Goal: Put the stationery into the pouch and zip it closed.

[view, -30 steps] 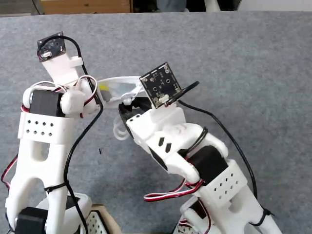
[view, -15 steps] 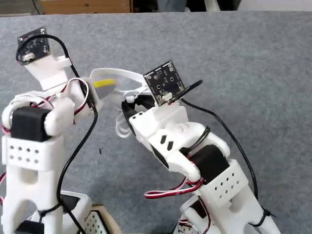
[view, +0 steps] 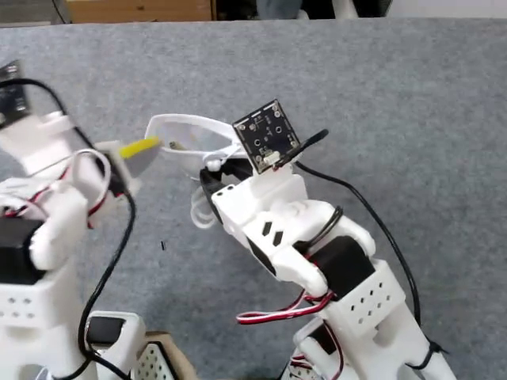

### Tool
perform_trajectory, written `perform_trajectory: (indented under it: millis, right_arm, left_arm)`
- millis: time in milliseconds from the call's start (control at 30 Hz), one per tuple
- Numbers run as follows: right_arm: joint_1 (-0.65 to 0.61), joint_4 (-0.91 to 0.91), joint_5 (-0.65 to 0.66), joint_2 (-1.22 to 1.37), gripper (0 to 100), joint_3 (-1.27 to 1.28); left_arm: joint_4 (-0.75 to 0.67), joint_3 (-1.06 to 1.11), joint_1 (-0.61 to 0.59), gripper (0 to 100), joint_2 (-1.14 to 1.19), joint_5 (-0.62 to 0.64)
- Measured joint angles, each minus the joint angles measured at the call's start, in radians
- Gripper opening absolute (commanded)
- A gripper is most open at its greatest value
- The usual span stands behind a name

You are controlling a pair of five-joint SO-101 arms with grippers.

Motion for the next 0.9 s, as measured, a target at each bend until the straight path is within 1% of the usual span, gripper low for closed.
perform_trajectory:
  millis: [133, 333, 533, 733, 900]
  right_arm:
    - [0.0, 0.054, 0.0, 0.003, 1.1, -0.044]
    - [0.002, 0.175, 0.0, 0.003, 1.1, -0.221]
    - [0.003, 0.265, 0.002, 0.005, 1.1, -0.408]
    - [0.0, 0.269, 0.005, 0.005, 1.1, -0.545]
    - [0.002, 0.269, 0.066, -0.008, 1.1, -0.629]
  left_arm:
    - [0.0, 0.06, -0.112, 31, -0.021, 0.0]
    - [0.0, 0.224, -0.201, 31, -0.023, 0.0]
    - [0.0, 0.279, -0.215, 31, -0.023, 0.0]
    - [0.0, 0.324, -0.215, 31, -0.023, 0.0]
    - [0.0, 0.341, -0.215, 31, -0.023, 0.0]
